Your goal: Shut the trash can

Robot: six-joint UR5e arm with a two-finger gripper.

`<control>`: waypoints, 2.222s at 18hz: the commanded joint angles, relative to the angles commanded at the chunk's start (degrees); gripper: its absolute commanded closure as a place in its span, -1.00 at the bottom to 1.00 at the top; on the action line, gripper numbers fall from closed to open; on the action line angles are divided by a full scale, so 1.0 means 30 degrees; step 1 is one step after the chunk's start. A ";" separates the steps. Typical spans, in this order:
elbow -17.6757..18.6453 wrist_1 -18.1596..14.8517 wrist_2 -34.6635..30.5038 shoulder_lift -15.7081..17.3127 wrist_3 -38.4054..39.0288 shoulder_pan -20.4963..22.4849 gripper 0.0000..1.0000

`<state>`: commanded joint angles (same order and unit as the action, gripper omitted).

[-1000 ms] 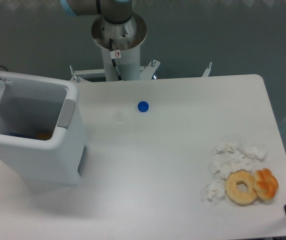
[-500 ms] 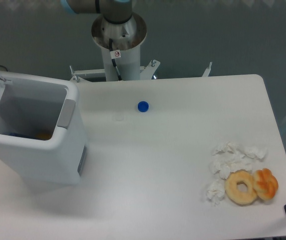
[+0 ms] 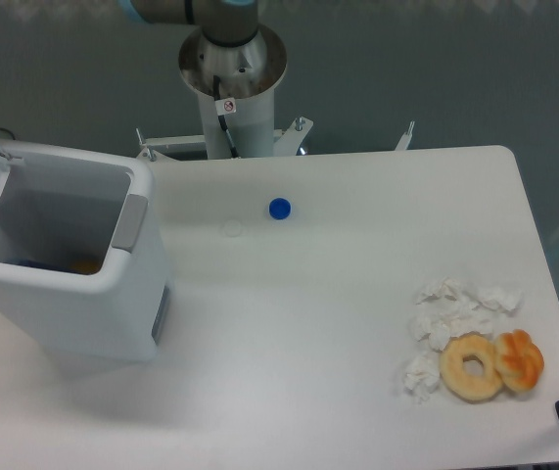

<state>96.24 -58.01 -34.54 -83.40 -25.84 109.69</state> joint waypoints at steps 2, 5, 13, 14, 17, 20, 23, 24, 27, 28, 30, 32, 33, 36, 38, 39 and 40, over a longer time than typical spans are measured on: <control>0.0000 0.0000 0.0000 -0.0060 0.0029 -0.0001 -1.00; 0.0000 0.0000 -0.0058 -0.0177 0.0117 0.0029 -1.00; 0.0059 0.0000 -0.0934 -0.0031 0.0146 0.0146 -1.00; 0.0030 0.0000 -0.1111 -0.0002 0.0146 0.0175 -1.00; 0.0029 -0.0029 -0.1726 -0.0001 0.0204 0.0233 -1.00; 0.0030 -0.0029 -0.1846 0.0232 0.0234 0.0904 -1.00; 0.0059 -0.0058 -0.1904 0.0613 0.0205 0.1784 -1.00; 0.0059 -0.0058 -0.2020 0.0672 0.0205 0.1961 -1.00; 0.0292 -0.0058 -0.3073 0.0673 0.0117 0.2634 -1.00; 0.0467 -0.0058 -0.3308 0.0643 0.0117 0.2897 -1.00; 0.0527 -0.0058 -0.3311 0.0614 0.0059 0.3511 -1.00; 0.0527 -0.0058 -0.3311 0.0643 0.0059 0.3778 -1.00; 0.0527 -0.0029 -0.3340 0.0643 0.0030 0.3895 -1.00; 0.0527 0.0000 -0.3428 0.0643 -0.0029 0.4917 -1.00; 0.0527 -0.0029 -0.3457 0.0614 -0.0029 0.5243 -1.00; 0.0527 -0.0029 -0.3486 0.0585 -0.0029 0.5302 -1.00; 0.0527 -0.0029 -0.3544 0.0555 -0.0058 0.5360 -1.00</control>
<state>97.82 -58.10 -45.17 -81.74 -26.01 125.77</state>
